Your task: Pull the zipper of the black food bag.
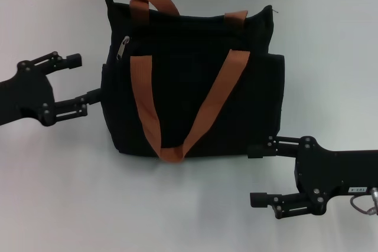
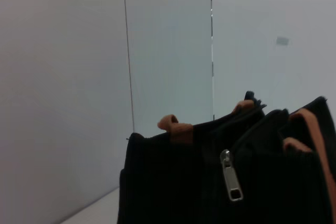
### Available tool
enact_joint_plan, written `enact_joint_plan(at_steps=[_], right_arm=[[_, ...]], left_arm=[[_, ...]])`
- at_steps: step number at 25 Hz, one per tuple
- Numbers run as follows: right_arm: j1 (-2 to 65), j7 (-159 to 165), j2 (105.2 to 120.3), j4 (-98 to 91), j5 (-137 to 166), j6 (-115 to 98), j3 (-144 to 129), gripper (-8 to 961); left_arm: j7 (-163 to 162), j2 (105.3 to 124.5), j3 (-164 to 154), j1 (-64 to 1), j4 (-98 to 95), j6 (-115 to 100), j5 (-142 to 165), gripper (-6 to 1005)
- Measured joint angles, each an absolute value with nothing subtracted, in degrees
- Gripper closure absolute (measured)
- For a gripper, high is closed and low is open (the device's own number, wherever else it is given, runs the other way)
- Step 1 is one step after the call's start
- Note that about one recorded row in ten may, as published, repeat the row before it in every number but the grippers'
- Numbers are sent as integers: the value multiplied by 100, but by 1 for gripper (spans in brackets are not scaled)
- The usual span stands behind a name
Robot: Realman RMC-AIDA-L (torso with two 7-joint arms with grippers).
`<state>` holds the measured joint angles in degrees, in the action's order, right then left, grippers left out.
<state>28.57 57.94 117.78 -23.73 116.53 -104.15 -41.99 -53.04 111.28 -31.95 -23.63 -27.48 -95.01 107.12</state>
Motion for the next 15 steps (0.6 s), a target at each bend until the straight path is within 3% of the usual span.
enact_joint_plan(at_steps=[15], right_arm=[[2858, 5885, 11768, -2373, 11644, -10422, -4200, 141]], left_arm=[[-4731, 11359, -3239, -2886, -2833, -8663, 10681, 273]])
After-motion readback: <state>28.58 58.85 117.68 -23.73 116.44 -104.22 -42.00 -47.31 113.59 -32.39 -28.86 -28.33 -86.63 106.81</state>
